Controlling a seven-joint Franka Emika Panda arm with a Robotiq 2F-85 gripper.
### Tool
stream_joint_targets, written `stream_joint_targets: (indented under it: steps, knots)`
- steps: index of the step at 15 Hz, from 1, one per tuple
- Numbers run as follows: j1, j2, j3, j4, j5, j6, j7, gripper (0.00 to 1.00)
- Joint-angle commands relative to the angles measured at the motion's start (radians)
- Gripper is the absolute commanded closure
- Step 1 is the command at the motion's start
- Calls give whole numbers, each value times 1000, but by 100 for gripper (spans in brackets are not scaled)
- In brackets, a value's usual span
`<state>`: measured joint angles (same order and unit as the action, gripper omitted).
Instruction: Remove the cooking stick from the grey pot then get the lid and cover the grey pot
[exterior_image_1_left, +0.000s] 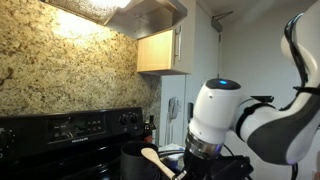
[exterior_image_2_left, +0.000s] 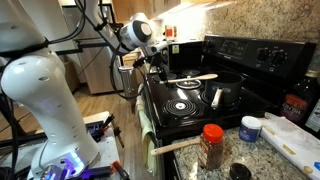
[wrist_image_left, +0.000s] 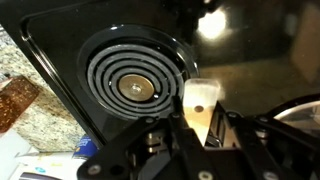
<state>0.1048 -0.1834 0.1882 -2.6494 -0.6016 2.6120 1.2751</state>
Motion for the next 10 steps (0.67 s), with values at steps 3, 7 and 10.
stream_joint_targets:
  steps: [3,7,10]
  knots:
    - [-95,-121,99,-130,-462,139,332,93]
    - [-75,-111,110,-135,-750,153,554,93]
    - [-68,-39,94,-136,-863,201,617,93]
